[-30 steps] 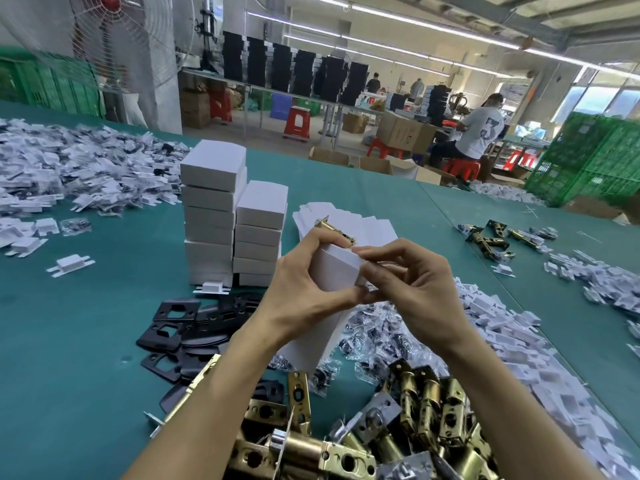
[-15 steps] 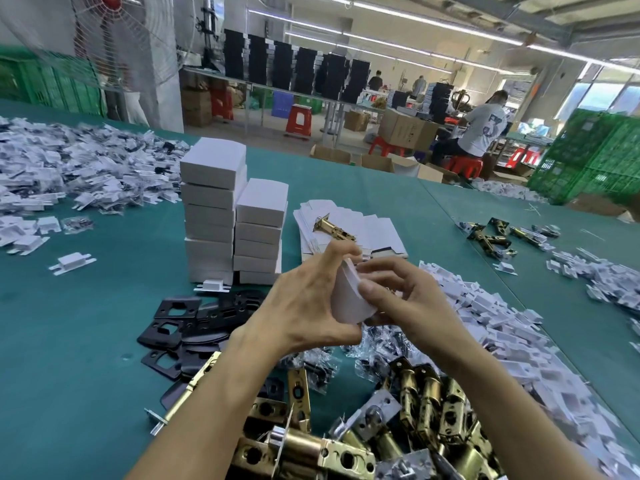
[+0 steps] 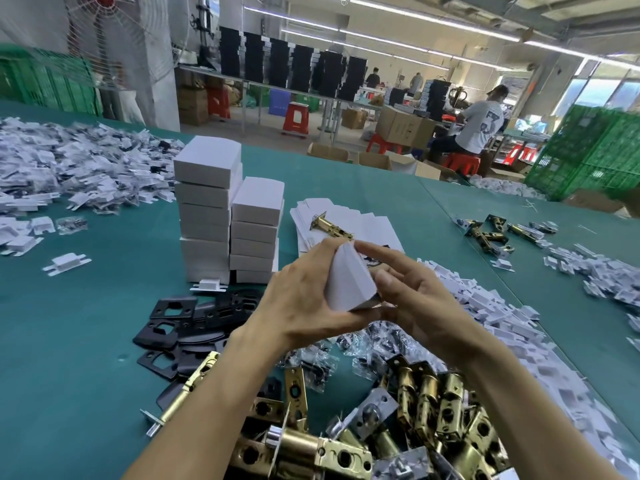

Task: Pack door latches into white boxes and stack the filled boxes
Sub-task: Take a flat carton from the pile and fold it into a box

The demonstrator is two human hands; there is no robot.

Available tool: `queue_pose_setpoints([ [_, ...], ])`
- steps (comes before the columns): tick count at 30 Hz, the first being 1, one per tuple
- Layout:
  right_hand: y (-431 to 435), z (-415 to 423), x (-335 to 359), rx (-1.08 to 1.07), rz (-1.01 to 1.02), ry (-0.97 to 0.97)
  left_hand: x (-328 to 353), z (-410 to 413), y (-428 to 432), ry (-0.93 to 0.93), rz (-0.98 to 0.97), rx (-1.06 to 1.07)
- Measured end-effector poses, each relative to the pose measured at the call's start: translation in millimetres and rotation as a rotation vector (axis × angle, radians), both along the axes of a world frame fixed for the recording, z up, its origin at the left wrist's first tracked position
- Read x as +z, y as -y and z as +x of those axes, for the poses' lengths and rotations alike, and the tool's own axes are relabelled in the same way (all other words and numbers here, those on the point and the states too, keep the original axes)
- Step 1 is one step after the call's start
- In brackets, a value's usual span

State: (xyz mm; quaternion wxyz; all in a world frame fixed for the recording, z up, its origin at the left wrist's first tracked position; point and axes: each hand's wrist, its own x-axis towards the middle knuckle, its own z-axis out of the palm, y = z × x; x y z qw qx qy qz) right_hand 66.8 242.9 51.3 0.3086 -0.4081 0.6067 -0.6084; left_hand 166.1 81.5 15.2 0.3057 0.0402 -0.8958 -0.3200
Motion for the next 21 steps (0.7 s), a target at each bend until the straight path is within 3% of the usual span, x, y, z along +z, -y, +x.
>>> queue_pose_setpoints([
  [12,6.1,9.3,-6.3,-0.027,-0.047,0.203,6.8,4.0,-0.3,0.001,-0.127,0.026],
  [14,6.3,10.6,-4.6,-0.062,-0.016,0.15,7.2,5.0,0.6,0.013,-0.142,0.03],
  [18,10.9,14.4,-2.3,-0.213,0.036,-0.138,4.7,2.1,0.0,0.018,-0.145,0.061],
  [21,11.4,14.8,-1.5,-0.191,-0.033,-0.089,4.5,1.4,1.0,0.002,-0.143,0.072],
])
